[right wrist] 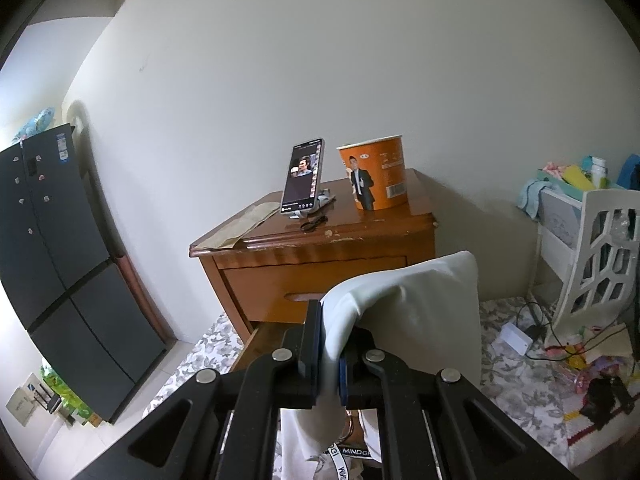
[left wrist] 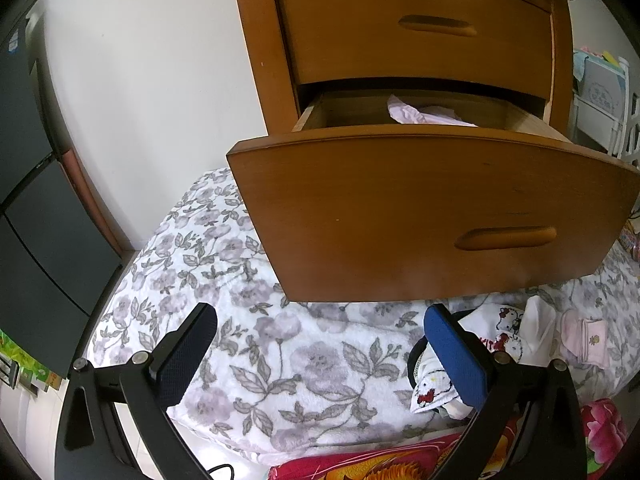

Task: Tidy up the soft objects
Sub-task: 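Carry the white cloth away from the drawer with the right tool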

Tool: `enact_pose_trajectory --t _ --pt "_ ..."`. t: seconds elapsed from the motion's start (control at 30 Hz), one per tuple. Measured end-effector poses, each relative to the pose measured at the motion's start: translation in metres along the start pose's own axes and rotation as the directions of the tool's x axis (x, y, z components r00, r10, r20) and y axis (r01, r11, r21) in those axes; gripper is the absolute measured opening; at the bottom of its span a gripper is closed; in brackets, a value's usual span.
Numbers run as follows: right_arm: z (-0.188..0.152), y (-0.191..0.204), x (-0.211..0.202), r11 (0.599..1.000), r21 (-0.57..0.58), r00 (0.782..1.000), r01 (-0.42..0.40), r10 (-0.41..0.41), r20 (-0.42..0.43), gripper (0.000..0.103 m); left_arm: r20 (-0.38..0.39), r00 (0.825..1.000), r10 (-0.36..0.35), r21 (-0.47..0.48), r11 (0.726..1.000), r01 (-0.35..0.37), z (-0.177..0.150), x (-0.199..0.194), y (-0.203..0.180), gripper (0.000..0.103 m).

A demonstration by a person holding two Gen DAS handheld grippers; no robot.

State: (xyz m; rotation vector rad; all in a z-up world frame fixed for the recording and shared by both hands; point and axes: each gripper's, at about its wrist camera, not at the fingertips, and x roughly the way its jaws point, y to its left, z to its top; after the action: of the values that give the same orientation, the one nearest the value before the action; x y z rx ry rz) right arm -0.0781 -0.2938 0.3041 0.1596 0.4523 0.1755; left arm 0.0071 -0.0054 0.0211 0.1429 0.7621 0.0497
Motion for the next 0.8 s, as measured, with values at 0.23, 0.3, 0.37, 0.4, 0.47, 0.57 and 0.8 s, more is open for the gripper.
enact_pose_trajectory --t 0.23,0.3,0.37,0.4,0.47,0.57,0.8 --pt "-0.013 -0.008 -0.001 1.000 0.007 0.999 0.020 -0.020 -0.033 0.007 0.003 1.000 0.000 0.000 1.000 0.000 0.000 0.000 0.000 0.103" --pt "-0.019 -0.010 0.000 1.000 0.016 0.999 0.026 -0.025 -0.049 0.007 0.006 1.000 0.000 0.000 1.000 0.000 -0.001 -0.001 -0.001 0.103" --pt "-0.024 -0.013 0.002 0.999 0.023 0.997 0.028 -0.027 -0.066 0.007 0.007 1.000 0.000 -0.001 1.000 0.000 -0.001 -0.002 0.000 0.103" --pt "-0.027 -0.014 0.003 0.999 0.025 0.997 0.030 -0.028 -0.077 0.007 0.007 1.000 0.000 -0.001 1.000 0.000 -0.001 -0.002 0.000 0.103" --pt "-0.034 -0.015 0.006 0.999 0.029 0.995 0.031 -0.028 -0.099 0.007 0.008 1.000 0.000 -0.002 1.000 0.000 -0.001 -0.002 0.000 0.103" --pt "-0.043 -0.016 0.012 0.999 0.039 0.992 0.028 -0.023 -0.124 0.007 0.008 1.000 0.000 -0.003 1.000 0.000 -0.001 -0.002 0.000 0.103" --pt "-0.065 -0.015 0.030 0.998 0.062 0.982 0.015 -0.003 -0.188 0.007 0.007 1.000 -0.004 -0.013 1.000 0.005 0.000 -0.003 0.003 0.103"
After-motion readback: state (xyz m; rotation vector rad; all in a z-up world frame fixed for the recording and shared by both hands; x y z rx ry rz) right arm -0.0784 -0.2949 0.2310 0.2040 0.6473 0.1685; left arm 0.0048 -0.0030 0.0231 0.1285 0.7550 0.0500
